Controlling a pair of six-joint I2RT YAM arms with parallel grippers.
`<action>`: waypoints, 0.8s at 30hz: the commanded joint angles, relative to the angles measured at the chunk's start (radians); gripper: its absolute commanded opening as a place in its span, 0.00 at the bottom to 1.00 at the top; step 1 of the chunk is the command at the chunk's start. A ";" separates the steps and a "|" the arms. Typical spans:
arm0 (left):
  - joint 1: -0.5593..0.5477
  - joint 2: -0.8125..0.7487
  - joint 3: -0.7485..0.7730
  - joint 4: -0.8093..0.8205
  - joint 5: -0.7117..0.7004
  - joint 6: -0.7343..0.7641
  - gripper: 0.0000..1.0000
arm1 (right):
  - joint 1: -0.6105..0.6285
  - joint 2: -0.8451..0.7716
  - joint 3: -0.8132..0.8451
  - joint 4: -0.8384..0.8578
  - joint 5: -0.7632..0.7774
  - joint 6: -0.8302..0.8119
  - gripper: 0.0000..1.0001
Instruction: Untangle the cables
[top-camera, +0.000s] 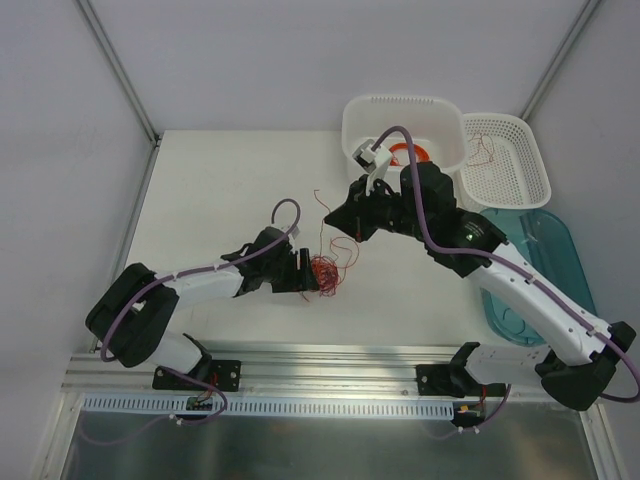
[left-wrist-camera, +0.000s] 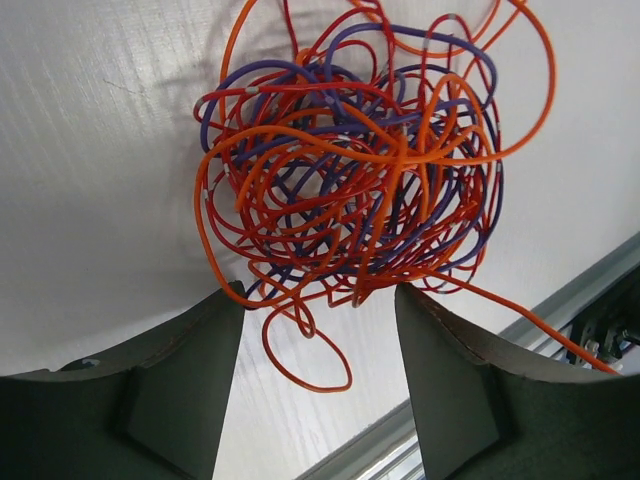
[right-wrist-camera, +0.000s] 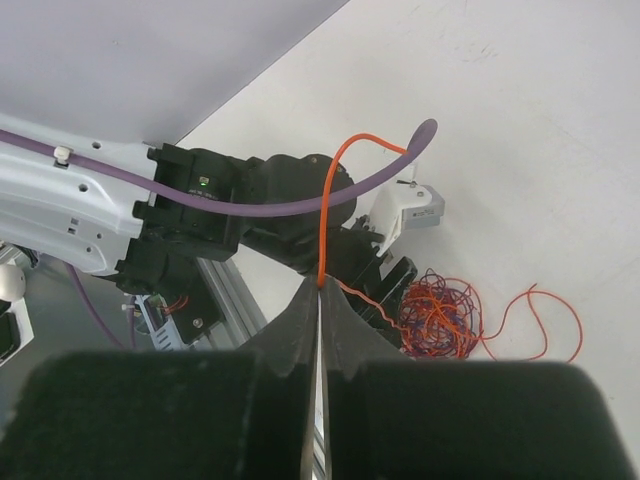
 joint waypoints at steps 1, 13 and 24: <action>-0.010 0.043 0.028 0.026 -0.046 -0.031 0.61 | 0.011 -0.040 -0.020 0.041 0.008 0.037 0.01; -0.008 0.011 0.022 0.026 -0.146 -0.074 0.61 | 0.017 -0.089 -0.026 -0.042 0.051 0.022 0.01; 0.019 -0.209 -0.006 0.000 -0.190 -0.077 0.67 | 0.015 -0.111 -0.069 -0.051 0.060 -0.009 0.01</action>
